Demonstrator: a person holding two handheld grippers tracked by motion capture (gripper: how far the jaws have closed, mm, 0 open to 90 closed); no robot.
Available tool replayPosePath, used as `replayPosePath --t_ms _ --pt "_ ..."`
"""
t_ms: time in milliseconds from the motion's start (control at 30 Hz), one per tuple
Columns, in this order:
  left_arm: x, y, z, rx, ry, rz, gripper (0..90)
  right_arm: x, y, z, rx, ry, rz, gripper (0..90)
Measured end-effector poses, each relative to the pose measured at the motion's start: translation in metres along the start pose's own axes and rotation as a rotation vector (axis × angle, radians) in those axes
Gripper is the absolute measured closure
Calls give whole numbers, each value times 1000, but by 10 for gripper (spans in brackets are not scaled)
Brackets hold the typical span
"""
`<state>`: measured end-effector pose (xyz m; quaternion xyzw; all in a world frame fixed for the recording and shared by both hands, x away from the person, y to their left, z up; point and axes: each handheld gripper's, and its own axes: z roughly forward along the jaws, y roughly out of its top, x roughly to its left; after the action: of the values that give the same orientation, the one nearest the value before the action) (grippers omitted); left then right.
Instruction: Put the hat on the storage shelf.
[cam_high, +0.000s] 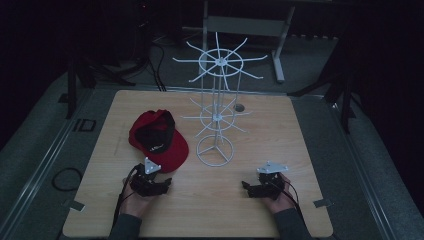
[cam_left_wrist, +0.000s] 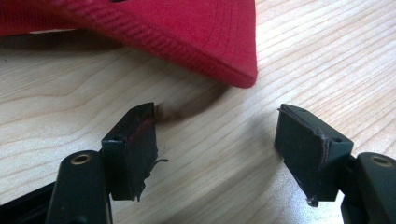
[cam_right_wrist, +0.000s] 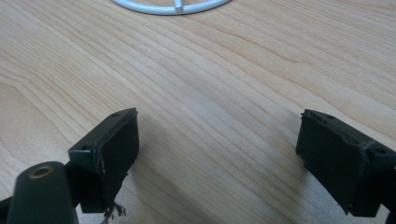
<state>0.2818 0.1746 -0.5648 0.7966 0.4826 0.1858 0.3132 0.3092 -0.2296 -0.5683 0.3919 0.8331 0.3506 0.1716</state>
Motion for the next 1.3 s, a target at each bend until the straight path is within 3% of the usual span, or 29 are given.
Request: replayPosePath --t_ms 200,300,400,600,767,900,1033,1167,1300 --pt "2 0 -5 15 -15 5 377 0 0 0 -1 -1 -2 131" --pt "10 -3 -10 17 -79 -55 479 0 0 0 -1 -1 -2 131" --pt "15 -5 -15 25 -99 -78 498 0 0 0 -1 -1 -1 131" --pt "19 -1 -32 -46 -111 -99 518 0 0 0 -1 -1 -1 131" --pt "26 3 -42 -110 -114 -142 602 0 0 0 0 0 -1 131" --pt "29 8 -44 -123 -130 -175 553 0 0 0 0 -1 0 131" --pt "30 15 -43 -123 -127 -209 436 0 0 0 0 -1 -1 131" --pt "32 23 -36 -114 -129 -244 348 0 0 0 0 -1 0 131" --pt "34 29 -23 -89 -134 -263 332 0 -1 0 -1 -1 -2 131"
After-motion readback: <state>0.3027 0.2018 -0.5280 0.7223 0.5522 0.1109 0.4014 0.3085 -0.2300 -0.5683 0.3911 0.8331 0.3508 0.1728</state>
